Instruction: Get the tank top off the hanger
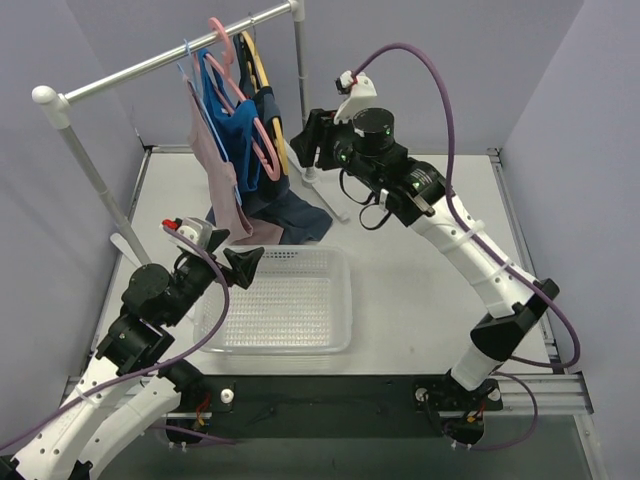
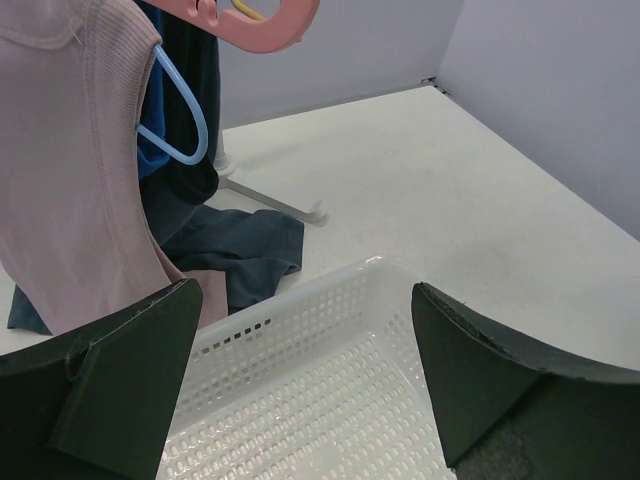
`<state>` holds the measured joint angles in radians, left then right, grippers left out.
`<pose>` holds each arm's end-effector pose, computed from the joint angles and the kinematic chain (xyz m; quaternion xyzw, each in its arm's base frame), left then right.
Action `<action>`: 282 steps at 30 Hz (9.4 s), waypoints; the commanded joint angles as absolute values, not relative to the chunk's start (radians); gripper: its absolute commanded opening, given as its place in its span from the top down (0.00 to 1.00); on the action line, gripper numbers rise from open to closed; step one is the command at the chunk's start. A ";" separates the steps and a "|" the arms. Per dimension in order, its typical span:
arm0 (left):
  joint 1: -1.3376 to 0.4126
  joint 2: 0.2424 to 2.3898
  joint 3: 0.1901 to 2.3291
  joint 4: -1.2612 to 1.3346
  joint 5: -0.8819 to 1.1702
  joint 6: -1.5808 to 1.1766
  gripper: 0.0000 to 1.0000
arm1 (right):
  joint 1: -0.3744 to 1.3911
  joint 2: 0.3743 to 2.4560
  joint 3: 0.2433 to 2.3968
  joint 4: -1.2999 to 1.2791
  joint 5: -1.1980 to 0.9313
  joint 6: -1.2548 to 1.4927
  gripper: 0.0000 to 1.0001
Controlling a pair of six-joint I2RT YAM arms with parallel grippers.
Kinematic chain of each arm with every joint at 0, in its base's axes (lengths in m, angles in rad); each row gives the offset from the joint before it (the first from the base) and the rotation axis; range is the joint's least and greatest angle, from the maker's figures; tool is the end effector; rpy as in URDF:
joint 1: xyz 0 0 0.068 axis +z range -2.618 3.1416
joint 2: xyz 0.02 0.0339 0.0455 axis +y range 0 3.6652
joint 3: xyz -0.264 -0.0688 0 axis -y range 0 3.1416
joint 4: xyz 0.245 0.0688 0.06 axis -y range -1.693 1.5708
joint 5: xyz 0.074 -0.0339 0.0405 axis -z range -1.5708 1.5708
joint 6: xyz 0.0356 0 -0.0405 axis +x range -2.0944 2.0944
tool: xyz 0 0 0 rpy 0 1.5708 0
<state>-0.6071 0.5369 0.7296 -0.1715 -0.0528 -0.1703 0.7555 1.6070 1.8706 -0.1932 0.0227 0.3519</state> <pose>0.1092 -0.0736 0.3567 0.1331 0.6868 -0.2536 0.6680 0.2624 0.2461 0.5068 -0.1285 0.6696 0.3781 0.6263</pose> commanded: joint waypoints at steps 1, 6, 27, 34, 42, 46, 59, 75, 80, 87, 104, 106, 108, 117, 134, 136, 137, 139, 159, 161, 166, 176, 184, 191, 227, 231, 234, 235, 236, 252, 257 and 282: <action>-0.603 0.526 0.732 -0.127 -0.069 -0.153 0.03 | 0.769 1.681 1.991 -0.130 0.106 0.328 0.50; -0.603 0.529 0.735 -0.129 -0.064 -0.153 0.03 | 0.788 1.779 2.098 -0.100 0.118 0.325 0.51; -0.603 0.563 0.736 -0.133 -0.060 -0.146 0.03 | 0.822 2.037 2.298 -0.041 0.285 0.140 0.72; -0.600 0.546 0.732 -0.124 -0.060 -0.146 0.03 | 0.822 2.059 2.295 0.029 0.293 0.097 0.81; -0.600 0.538 0.724 -0.120 -0.060 -0.144 0.03 | 0.822 2.026 2.260 0.190 0.292 -0.029 1.00; -0.598 0.540 0.726 -0.120 -0.057 -0.140 0.03 | 0.822 1.964 2.191 0.331 0.261 -0.103 1.00; -0.592 0.531 0.718 -0.109 -0.032 -0.135 0.03 | 0.819 1.911 2.141 0.382 0.270 -0.210 1.00; -0.591 0.532 0.718 -0.110 -0.026 -0.132 0.03 | 0.772 1.735 1.872 0.337 0.278 -0.198 1.00; -0.591 0.537 0.719 -0.112 -0.025 -0.130 0.03 | 0.749 1.654 1.709 0.344 0.246 -0.189 1.00; -0.591 0.543 0.723 -0.120 -0.032 -0.126 0.03 | 0.704 1.490 1.499 0.374 0.198 -0.149 1.00; -0.591 0.575 0.744 -0.159 -0.058 -0.112 0.03 | 0.643 1.180 1.223 0.477 0.158 -0.064 1.00; -0.591 0.592 0.756 -0.181 -0.048 -0.107 0.03 | 0.643 1.143 1.227 0.460 0.179 -0.066 1.00; -0.592 0.612 0.767 -0.187 -0.037 -0.106 0.03 | 0.643 1.112 1.250 0.424 0.193 -0.075 1.00; -0.592 0.615 0.825 -0.179 -0.086 -0.092 0.03 | 0.641 1.068 1.425 0.218 0.212 -0.129 1.00; -0.594 0.949 1.408 -0.057 0.262 -0.126 0.14 | 0.644 0.812 1.227 -0.117 -0.086 -0.011 1.00; -0.598 1.006 1.430 -0.015 0.305 -0.149 0.17 | 0.647 0.807 1.224 -0.140 -0.144 0.000 1.00; -0.603 1.023 1.445 0.032 0.317 -0.172 0.17 | 0.647 0.810 1.223 -0.147 -0.156 0.000 1.00; -0.618 1.074 1.460 0.072 0.334 -0.184 0.18 | 0.650 0.818 1.221 -0.160 -0.186 0.000 1.00; -0.779 1.281 1.552 0.101 0.144 -0.086 0.23 | 0.735 0.907 1.275 -0.210 -0.247 0.035 1.00; -0.784 1.282 1.537 0.100 0.137 -0.075 0.25 | 0.735 0.902 1.276 -0.210 -0.247 0.034 1.00; -0.788 1.287 1.508 0.109 0.092 -0.071 0.28 | 0.745 0.900 1.287 -0.212 -0.253 0.034 1.00; -0.788 1.292 1.494 0.090 0.038 -0.060 0.33 | 0.762 0.896 1.295 -0.227 -0.276 0.040 1.00; -0.788 1.272 1.444 0.133 0.058 -0.069 0.77 | 0.767 0.896 1.295 -0.229 -0.305 0.049 1.00; -0.788 1.261 1.450 0.137 -0.021 -0.086 1.00 | 0.767 0.887 1.307 -0.235 -0.181 0.150 0.73; -0.788 1.263 1.565 0.002 -0.264 -0.140 1.00 | 0.916 1.097 1.371 -0.040 0.386 0.448 0.52; -0.788 1.240 1.554 0.002 -0.268 -0.146 1.00 | 0.952 1.130 1.381 -0.008 0.468 0.396 0.65; -0.788 1.230 1.554 0.002 -0.271 -0.146 1.00 | 0.963 1.124 1.373 0.046 0.521 0.358 1.00; -0.788 1.227 1.551 0.002 -0.278 -0.141 1.00 | 0.968 1.120 1.371 0.051 0.526 0.338 1.00; -0.788 1.224 1.548 0.002 -0.281 -0.140 1.00 | 0.968 1.114 1.371 0.051 0.534 0.327 1.00; -0.787 1.172 1.539 -0.066 -0.341 -0.074 1.00 | 0.940 0.839 1.137 0.115 0.652 0.182 1.00; -0.785 1.178 1.551 -0.078 -0.348 -0.074 1.00 | 0.930 0.773 1.072 0.114 0.649 0.192 1.00; -0.750 1.187 1.652 -0.170 -0.390 -0.051 1.00 | 0.775 0.604 0.908 0.035 0.689 0.336 1.00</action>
<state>-0.7929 1.2308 1.5833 -0.1772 -0.3073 -0.1238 0.8104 0.6350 0.9062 0.0235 0.5388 0.3172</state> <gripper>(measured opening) 0.123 0.057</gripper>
